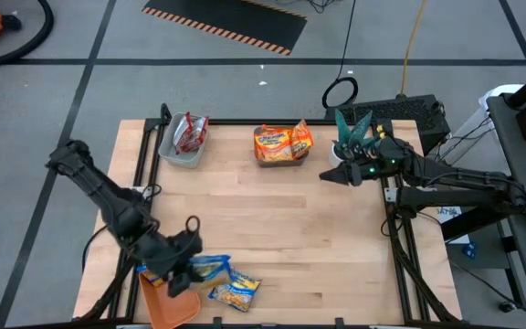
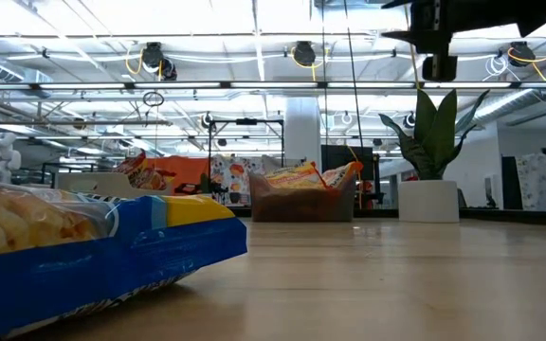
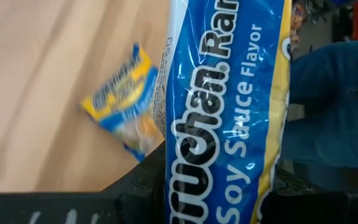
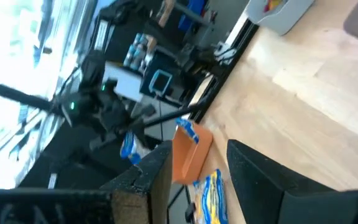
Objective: Sort Maruchan noodles
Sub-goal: Put the right blue noodle pack into the orange bin
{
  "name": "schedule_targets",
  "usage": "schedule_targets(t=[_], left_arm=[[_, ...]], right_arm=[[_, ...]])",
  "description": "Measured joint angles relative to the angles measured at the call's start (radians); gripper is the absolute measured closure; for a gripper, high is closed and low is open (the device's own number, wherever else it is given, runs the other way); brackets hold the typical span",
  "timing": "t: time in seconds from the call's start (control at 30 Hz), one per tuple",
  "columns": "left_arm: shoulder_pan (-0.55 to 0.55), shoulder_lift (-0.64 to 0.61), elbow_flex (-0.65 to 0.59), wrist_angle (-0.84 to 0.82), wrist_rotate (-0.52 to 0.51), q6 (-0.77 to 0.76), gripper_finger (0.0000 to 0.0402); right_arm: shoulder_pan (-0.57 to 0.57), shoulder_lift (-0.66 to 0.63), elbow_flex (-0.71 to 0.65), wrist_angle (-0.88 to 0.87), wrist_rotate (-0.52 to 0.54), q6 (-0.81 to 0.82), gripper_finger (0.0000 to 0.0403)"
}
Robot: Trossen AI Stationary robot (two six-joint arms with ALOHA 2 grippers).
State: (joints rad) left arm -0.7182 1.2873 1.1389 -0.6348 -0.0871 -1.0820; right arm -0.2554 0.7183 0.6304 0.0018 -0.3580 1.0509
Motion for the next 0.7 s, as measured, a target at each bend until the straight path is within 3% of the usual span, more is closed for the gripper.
schedule_targets(t=[0.37,0.7], left_arm=[[-0.238,0.0,0.0,-0.179,-0.024,-0.329,0.027],[-0.399,0.063,0.0,-0.333,-0.037,-0.582,0.027]], right_arm=[[0.025,0.0,0.0,0.035,0.134,0.115,0.0257],[0.126,0.001,0.0,0.039,0.37,0.142,0.0257]])
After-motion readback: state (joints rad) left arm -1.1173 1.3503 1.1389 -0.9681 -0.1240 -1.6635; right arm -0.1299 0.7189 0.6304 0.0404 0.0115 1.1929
